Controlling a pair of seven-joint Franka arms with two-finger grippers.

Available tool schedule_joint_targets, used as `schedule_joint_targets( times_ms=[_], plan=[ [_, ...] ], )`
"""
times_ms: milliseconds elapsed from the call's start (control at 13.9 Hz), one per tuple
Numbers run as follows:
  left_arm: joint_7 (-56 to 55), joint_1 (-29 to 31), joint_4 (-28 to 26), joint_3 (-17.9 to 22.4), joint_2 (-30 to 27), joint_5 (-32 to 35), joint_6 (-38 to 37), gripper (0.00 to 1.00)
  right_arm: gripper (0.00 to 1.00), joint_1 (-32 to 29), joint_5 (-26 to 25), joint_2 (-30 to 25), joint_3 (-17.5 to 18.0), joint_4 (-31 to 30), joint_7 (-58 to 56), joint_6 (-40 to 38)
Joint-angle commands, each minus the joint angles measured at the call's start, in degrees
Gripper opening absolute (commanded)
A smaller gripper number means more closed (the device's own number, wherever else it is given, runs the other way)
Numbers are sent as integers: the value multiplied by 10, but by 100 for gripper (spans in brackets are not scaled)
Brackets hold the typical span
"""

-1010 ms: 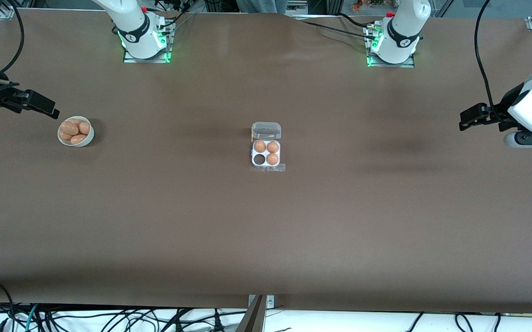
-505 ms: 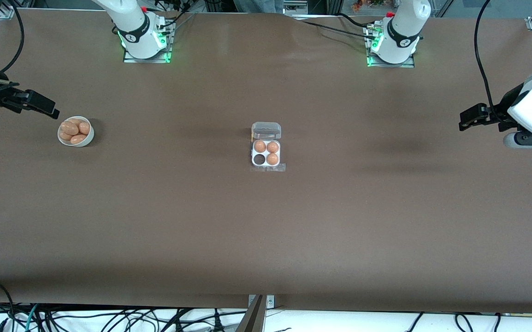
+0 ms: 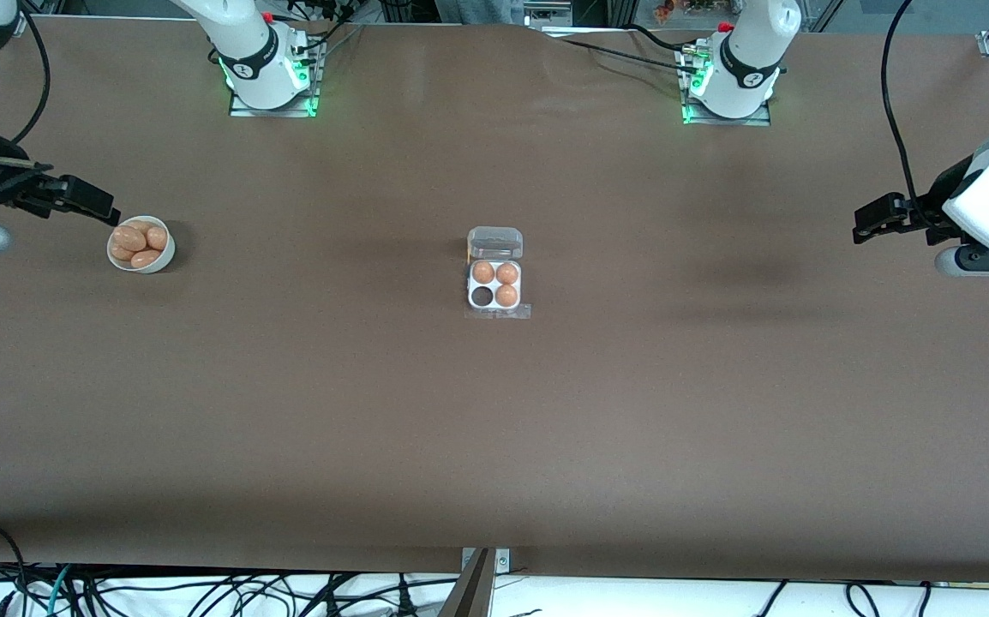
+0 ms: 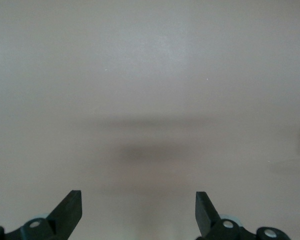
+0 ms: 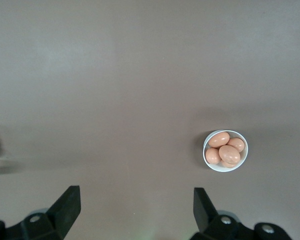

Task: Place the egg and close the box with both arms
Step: 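Move the right gripper over the white bowl of eggs and lower it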

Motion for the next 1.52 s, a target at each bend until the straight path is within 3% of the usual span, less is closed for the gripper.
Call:
schedule_joint_targets(
  times_ms=[0,216,505,866,1082,1443],
  plan=[
    [10,1,18,0,6,8,-14,100,100,-5,2,20,0,1,-18,-8],
    [11,1,18,0,6,8,-14,100,100,-10,2,19,-18,-61,-19,42],
    [10,2,18,0,7,8,-14,100,100,-10,7,12,-86,-150,-99,120],
    [10,2,18,0,6,8,-14,100,100,-10,8,-66,-167,-369,-227,339],
    [10,2,18,0,6,8,-14,100,100,-10,13,-66,-218,-427,-340,419],
    [10,5,18,0,6,8,-14,100,100,-10,36,-52,-233,-473,-422,478]
  ],
)
